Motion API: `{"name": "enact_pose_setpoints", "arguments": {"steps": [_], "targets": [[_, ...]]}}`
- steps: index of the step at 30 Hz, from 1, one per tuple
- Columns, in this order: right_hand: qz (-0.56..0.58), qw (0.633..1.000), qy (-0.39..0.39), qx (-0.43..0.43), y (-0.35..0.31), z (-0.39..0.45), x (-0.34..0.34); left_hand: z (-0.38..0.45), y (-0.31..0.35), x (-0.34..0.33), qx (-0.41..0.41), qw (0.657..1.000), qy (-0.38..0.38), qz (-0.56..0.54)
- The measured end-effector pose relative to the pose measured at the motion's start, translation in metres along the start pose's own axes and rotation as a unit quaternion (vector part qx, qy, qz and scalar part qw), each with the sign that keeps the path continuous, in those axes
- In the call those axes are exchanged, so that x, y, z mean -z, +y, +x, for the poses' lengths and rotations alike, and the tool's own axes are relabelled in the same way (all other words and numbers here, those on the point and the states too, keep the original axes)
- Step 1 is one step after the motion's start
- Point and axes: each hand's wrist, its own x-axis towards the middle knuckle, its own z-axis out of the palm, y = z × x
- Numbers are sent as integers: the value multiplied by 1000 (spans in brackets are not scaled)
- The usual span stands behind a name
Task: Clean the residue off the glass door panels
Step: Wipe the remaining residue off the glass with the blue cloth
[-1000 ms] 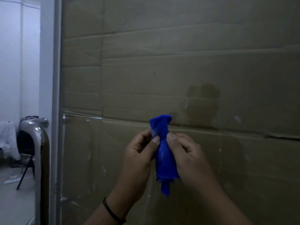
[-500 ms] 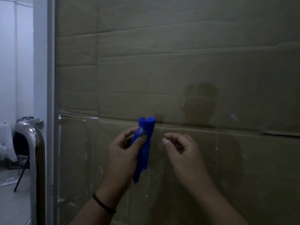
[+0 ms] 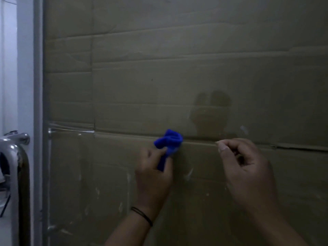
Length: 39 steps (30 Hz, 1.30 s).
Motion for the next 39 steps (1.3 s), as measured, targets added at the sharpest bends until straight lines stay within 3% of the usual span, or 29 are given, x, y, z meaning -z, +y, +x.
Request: {"name": "enact_pose_setpoints", "arguments": {"steps": [4,11,15,26,28,33,36,39], "targets": [[-7,1000,2,-4,2,0,4,-16,24,-16,-35,998,-44,-25],[-38,998,41,16,6,14,28,68,-3,17,7,993,108,37],[-58,995,71,29,9,22,45,94,-2,6,1,995,74,62],[-86,993,84,14,13,22,65,20,98,-67,-168,981,-91,-39],[-95,992,86,15,10,22,70,20,94,-60,-160,982,-86,-50],[-130,986,106,17,15,26,89,68,56,-28,-67,997,32,-12],[-172,976,133,27,28,33,107,87,51,-32,-30,999,36,4],[-227,959,165,32,45,40,131,76,67,-52,-79,997,11,-16]]}}
